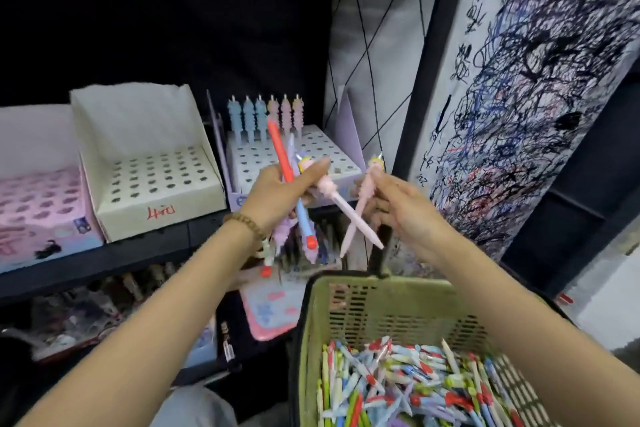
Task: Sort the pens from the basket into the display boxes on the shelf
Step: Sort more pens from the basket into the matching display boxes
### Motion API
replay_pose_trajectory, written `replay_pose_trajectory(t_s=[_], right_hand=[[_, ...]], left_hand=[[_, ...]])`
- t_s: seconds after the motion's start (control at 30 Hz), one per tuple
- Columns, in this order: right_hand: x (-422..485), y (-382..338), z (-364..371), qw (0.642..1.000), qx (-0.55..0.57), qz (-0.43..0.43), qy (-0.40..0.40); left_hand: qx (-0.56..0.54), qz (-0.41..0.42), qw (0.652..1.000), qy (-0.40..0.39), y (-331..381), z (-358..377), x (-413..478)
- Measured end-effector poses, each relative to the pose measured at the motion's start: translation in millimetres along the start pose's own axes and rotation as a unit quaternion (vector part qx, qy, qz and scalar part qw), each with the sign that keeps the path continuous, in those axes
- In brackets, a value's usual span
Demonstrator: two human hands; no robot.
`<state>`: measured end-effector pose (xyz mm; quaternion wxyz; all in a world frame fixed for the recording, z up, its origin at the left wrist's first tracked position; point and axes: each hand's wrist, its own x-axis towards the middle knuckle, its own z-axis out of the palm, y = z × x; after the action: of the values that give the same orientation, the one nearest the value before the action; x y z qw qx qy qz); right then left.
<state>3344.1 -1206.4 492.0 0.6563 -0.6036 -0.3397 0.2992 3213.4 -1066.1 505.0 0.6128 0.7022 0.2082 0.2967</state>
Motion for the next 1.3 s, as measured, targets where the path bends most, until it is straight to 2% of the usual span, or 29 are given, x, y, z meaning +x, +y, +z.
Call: replay_pose_trajectory(t_s=[0.17, 0.4, 0.63, 0.83, 0.97, 1.23, 1.3], right_hand=[[81.0, -42.8, 27.0, 0.995, -0.068, -0.074, -0.012], [176.3, -47.8, 72.8, 0.985, -0.125, -0.119, -0.018], [213.9, -38.2, 82.2, 0.978, -0.160, -0.136, 0.001], [220.4, -40.8, 77.1, 0.980, -0.156, -0.121, -0.027], [216.7, -33.6, 78.6, 0.977, -0.167, -0.066, -0.113], [214.6, -18.6, 76.9, 0.977, -0.157, 0.014, -0.143], [211.7, -22.4, 75.4, 0.968, -0.209, -0.001, -0.138]], left_hand=[[0.042, 0.034, 0.997, 0.051, 51.6, -70.5, 37.2], [0.094, 0.027, 0.985, 0.142, 55.8, -125.7, 79.4], [0.104, 0.007, 0.984, 0.144, 43.1, -141.9, 92.6], [0.106, 0.005, 0.980, 0.166, 38.7, -145.5, 97.7], [0.113, 0.002, 0.979, 0.167, 39.7, -143.2, 95.6], [0.119, -0.004, 0.980, 0.157, 37.8, -143.3, 92.4], [0.110, -0.002, 0.982, 0.156, 38.0, -143.7, 89.5]])
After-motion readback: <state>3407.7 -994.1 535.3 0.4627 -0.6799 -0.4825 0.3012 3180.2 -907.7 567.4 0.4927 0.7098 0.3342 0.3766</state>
